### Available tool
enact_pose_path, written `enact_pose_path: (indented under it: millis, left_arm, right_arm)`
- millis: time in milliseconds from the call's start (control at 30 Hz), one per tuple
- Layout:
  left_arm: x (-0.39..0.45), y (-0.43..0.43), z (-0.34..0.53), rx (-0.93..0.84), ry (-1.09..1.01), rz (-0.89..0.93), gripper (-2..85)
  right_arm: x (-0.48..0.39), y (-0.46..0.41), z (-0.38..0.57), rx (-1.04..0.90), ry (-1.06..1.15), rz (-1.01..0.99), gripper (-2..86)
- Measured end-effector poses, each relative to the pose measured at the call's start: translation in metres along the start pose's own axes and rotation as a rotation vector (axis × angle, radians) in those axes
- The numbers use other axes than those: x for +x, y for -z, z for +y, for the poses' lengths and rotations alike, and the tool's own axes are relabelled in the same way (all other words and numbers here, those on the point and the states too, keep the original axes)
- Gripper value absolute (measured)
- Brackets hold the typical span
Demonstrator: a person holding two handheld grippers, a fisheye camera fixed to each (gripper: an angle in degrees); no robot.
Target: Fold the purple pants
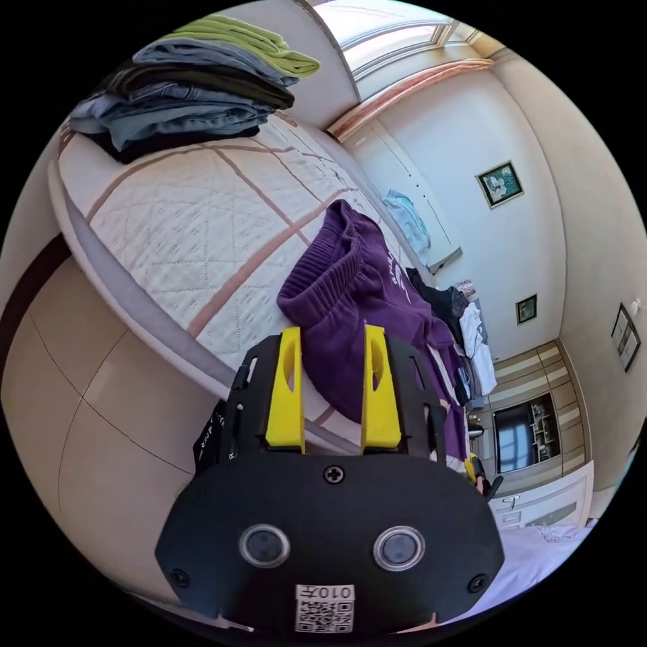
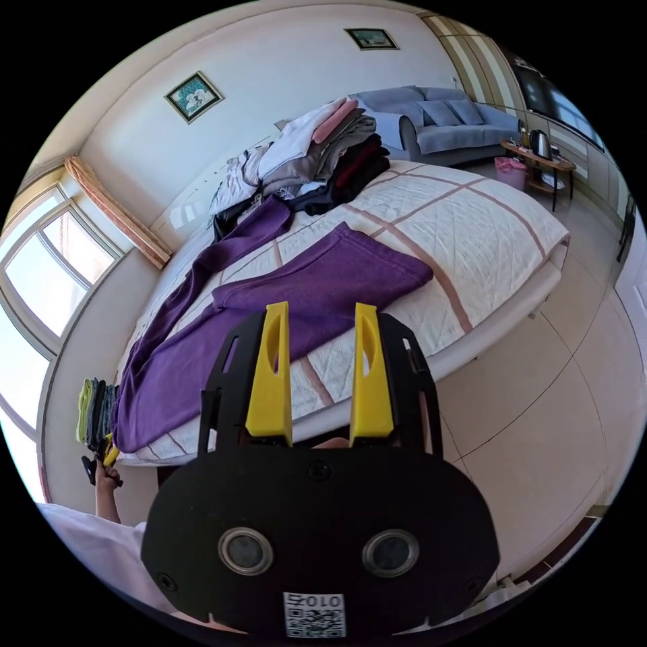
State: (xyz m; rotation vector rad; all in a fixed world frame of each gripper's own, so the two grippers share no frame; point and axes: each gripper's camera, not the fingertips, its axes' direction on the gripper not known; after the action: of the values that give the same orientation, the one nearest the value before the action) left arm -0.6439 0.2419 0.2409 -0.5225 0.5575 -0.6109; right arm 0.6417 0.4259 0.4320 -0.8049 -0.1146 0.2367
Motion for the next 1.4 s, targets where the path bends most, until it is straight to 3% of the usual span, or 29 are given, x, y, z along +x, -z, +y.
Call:
enact_pose_path:
  millis: [200, 300, 367, 467, 567, 633, 767, 933, 1100, 1167, 1300, 1400]
  left_arm:
    - [0.041, 0.029, -0.020, 0.003, -0.178, -0.050, 6.8]
    - [0.053, 0.065, -0.049, 0.068, -0.268, 0.030, 6.1]
    - [0.054, 0.096, -0.073, 0.128, -0.287, 0.017, 5.8]
    - [0.023, 0.115, -0.097, 0.139, -0.235, -0.090, 5.5]
    - [-0.029, 0.091, -0.107, -0.018, -0.160, 0.002, 5.1]
    - [-0.044, 0.081, -0.097, -0.038, -0.143, -0.035, 5.0]
    - [-0.076, 0.084, -0.076, 0.045, -0.064, 0.071, 5.1]
    - [-0.081, 0.086, -0.071, 0.067, -0.058, 0.067, 5.2]
    - [-0.085, 0.089, -0.072, 0.070, -0.044, 0.061, 5.2]
    - [-0.084, 0.092, -0.075, 0.067, -0.043, 0.051, 5.2]
    - [-0.078, 0.099, -0.084, 0.063, -0.064, 0.042, 5.1]
    - [-0.069, 0.104, -0.084, 0.039, -0.090, 0.041, 5.1]
  right_arm:
    - [-0.001, 0.001, -0.021, -0.039, -0.028, 0.049, 11.7]
    - [-0.011, 0.012, -0.034, -0.035, -0.037, 0.007, 12.4]
    - [-0.022, 0.016, -0.041, -0.070, -0.039, 0.088, 12.9]
    - [-0.027, 0.004, -0.046, -0.187, -0.006, 0.134, 13.7]
    - [-0.025, -0.012, -0.041, -0.263, 0.012, 0.084, 14.0]
    - [-0.027, -0.008, -0.038, -0.210, 0.023, 0.095, 14.2]
    - [-0.037, -0.015, -0.047, -0.196, 0.087, 0.126, 14.1]
    - [-0.051, -0.028, -0.051, -0.228, 0.107, 0.243, 12.7]
    - [-0.080, -0.019, -0.048, -0.251, 0.160, 0.356, 5.3]
    - [-0.087, -0.011, -0.061, -0.290, 0.208, 0.310, 4.7]
    - [-0.073, 0.067, -0.120, -0.120, 0.225, 0.016, 4.1]
    - [-0.057, 0.096, -0.152, -0.078, 0.234, 0.100, 4.0]
